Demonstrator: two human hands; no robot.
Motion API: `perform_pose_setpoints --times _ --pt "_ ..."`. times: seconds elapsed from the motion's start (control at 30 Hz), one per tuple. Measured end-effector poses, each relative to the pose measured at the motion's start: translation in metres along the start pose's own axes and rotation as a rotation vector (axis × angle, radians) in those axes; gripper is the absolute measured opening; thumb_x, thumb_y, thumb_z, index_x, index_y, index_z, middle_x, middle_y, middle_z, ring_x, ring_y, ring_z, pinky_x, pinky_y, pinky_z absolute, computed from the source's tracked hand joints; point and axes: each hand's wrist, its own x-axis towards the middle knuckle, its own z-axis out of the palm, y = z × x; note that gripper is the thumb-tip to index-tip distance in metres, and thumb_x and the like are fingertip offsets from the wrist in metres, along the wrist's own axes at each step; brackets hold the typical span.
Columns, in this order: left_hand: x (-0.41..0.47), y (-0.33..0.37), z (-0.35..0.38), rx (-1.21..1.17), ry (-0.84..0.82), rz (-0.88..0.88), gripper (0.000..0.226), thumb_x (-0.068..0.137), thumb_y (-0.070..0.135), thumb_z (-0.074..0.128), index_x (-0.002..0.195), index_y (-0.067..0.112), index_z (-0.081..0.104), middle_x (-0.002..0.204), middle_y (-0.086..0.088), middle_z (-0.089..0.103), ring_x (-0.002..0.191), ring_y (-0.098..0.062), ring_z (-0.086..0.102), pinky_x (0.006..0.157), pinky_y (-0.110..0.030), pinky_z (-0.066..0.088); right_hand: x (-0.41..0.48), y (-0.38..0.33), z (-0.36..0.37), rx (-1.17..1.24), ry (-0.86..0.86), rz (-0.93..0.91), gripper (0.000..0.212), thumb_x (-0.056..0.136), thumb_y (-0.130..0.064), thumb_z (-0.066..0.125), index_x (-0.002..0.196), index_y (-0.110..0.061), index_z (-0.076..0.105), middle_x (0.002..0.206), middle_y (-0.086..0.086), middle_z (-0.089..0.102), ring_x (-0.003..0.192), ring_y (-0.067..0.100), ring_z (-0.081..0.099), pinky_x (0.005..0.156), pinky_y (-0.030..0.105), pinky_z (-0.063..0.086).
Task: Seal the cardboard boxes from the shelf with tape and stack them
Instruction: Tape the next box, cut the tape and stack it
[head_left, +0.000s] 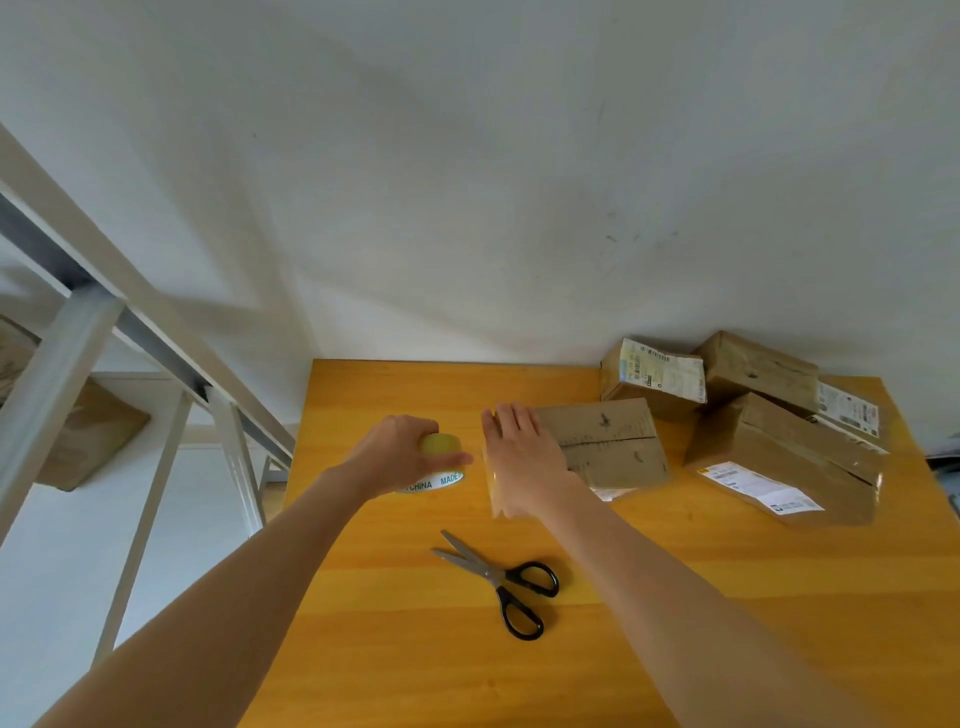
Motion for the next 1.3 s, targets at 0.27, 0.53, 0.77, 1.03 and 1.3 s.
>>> perform_pose_setpoints --times 0.27,0.53,0.77,1.03,1.3 --pt "-0.017 0.02 -0.043 0.273 0.171 0.228 0.041 0.07 0.008 0.072 0.098 0.026 0.048 0.086 0.007 0.054 0.082 -0.024 0.058 0.052 -0.029 0.038 -0.023 0.015 -0.031 0.401 0.298 -0.021 0.122 0.066 -0.035 0.085 0.153 -0.007 0.004 0.148 0.011 0.014 0.141 0.029 0.013 0.118 0.039 0.02" --pt "-0.034 0.042 -0.04 0.206 0.553 0.367 0.044 0.073 -0.009 0.059 0.114 0.007 0.055 0.105 -0.011 0.054 0.082 -0.027 0.056 0.052 -0.035 0.048 -0.044 0.033 -0.03 0.619 0.439 -0.032 0.129 0.064 -0.054 0.084 0.154 -0.012 0.001 0.144 0.003 0.015 0.136 0.023 0.017 0.114 0.032 0.021" --pt "-0.031 0.072 -0.001 -0.199 0.643 0.074 0.028 0.092 0.012 0.056 0.119 0.014 0.054 0.103 -0.001 0.063 0.08 -0.022 0.062 0.059 -0.037 0.054 -0.067 0.058 -0.014 0.826 0.451 0.042 0.13 0.063 -0.056 0.084 0.155 -0.02 -0.001 0.147 -0.001 0.013 0.138 0.02 0.02 0.114 0.038 0.032" --pt "-0.029 0.096 -0.003 -0.075 0.522 0.175 0.027 0.082 -0.005 0.05 0.104 0.011 0.049 0.068 -0.005 0.058 0.059 -0.028 0.056 0.044 -0.036 0.041 -0.079 0.071 0.012 0.873 0.412 0.038 0.13 0.063 -0.053 0.084 0.154 -0.016 -0.001 0.142 -0.013 0.007 0.136 0.015 0.018 0.115 0.032 0.027" --pt "-0.029 0.091 -0.035 0.272 0.51 0.3 0.034 0.081 -0.01 0.049 0.11 0.007 0.047 0.089 -0.011 0.053 0.059 -0.034 0.052 0.046 -0.033 0.036 -0.084 0.091 0.023 0.867 0.415 0.012 0.12 0.059 -0.056 0.084 0.15 -0.024 0.011 0.138 -0.018 0.01 0.126 0.009 0.025 0.107 0.034 0.039"
